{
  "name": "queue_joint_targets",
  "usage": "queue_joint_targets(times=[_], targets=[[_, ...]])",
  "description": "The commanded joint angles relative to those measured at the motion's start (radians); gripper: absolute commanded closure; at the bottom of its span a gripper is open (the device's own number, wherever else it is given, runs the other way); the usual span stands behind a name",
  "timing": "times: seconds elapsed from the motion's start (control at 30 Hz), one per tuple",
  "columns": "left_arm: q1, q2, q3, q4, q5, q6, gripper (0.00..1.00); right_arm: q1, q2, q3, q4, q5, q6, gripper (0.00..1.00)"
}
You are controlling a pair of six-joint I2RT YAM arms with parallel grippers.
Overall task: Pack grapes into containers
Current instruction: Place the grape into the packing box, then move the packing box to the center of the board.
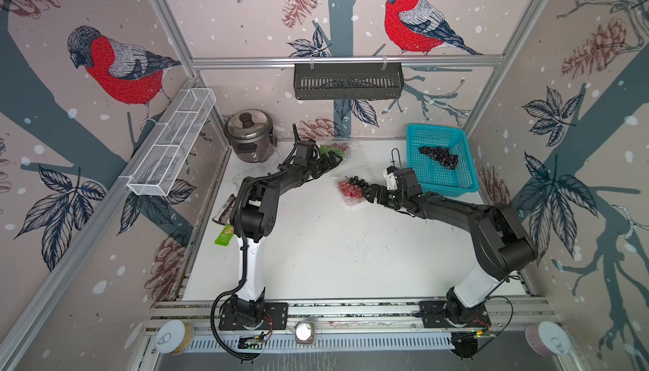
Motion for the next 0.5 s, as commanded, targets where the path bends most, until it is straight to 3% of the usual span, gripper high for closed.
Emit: queue_joint_targets(times=[0.0, 0.47], targets=[[-0.006, 0.009, 0.001, 0.076, 0.045, -0.007, 0.03, -0.007, 0.012, -0.005, 0.072, -0.034, 0.029, 0.0], [-0.038, -0.005, -0.011, 0.207, 0.128, -0.003, 0.03, -0.022, 0.089, 0.034, 0.096, -0.075, 0.038, 0.0]])
